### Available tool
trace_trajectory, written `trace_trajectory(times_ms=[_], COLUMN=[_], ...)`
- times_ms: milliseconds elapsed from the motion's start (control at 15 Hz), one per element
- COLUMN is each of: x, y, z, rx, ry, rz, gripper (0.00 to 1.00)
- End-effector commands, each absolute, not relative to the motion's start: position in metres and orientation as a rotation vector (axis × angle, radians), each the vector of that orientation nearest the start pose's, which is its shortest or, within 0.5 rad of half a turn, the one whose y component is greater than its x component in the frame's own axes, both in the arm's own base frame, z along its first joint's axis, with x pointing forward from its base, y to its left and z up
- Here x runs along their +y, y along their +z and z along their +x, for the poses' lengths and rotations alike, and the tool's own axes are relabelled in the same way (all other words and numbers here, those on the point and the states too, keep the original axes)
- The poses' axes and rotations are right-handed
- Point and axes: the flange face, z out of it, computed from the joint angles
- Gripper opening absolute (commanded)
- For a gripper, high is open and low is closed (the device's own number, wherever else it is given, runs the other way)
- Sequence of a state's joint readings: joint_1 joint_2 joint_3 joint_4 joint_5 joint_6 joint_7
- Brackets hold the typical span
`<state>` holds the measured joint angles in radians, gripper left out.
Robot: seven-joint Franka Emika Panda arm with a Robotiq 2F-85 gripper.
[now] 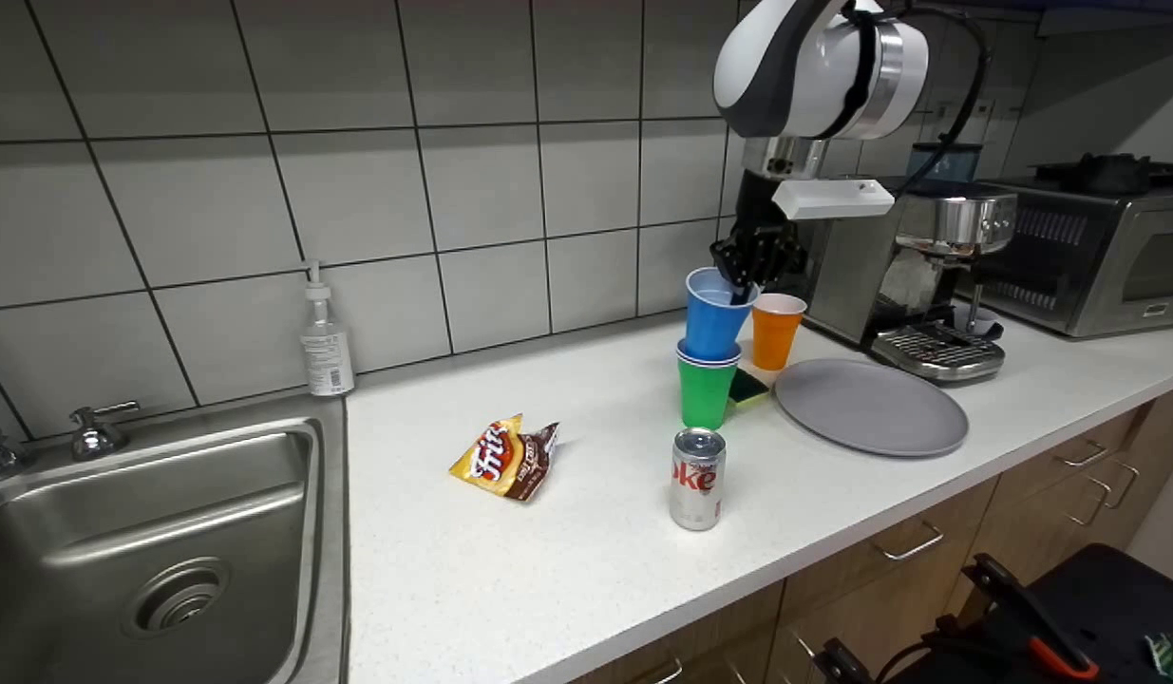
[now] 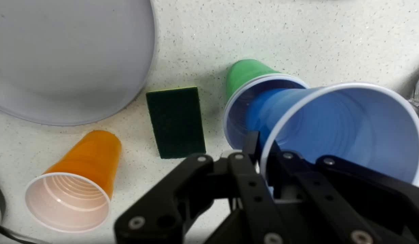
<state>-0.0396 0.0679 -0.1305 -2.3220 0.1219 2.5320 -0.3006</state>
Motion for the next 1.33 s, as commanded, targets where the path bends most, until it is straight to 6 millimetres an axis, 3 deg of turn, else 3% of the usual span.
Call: trace_trajectory(times_ms=[0,1267], x=[-0.090,-0.096], y=[0.318,0.286], z=[0.533,0.548], rx=[-0.014,0.085], ry=[-0.219,-0.135], rz=[-3.095,-3.098], gripper=[0.01,0.01])
